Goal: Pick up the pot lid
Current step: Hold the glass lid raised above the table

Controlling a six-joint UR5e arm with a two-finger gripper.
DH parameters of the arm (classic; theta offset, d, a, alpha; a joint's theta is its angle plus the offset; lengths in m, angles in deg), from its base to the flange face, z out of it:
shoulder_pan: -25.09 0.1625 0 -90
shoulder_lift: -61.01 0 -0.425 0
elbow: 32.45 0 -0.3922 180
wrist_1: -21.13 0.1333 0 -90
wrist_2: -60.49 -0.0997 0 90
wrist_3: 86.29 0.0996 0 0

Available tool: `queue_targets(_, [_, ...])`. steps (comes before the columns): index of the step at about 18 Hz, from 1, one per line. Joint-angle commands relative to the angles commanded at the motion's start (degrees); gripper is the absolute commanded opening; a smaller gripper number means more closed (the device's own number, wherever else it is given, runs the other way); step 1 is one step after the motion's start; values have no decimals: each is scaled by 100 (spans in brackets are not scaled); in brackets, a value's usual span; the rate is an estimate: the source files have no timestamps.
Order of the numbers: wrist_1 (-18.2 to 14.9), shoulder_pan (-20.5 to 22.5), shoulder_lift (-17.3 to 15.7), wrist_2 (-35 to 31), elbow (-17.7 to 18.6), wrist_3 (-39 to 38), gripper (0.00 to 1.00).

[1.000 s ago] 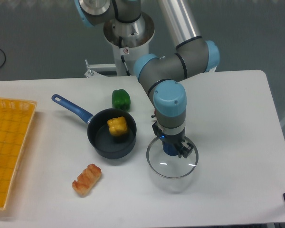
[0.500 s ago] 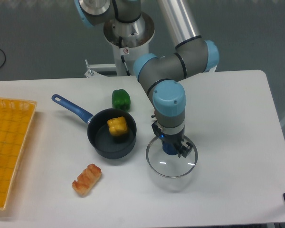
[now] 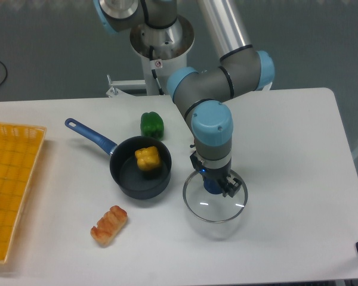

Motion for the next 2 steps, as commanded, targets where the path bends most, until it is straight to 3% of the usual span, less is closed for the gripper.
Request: queue_targets(2, [0, 0, 0, 0, 0, 0, 57])
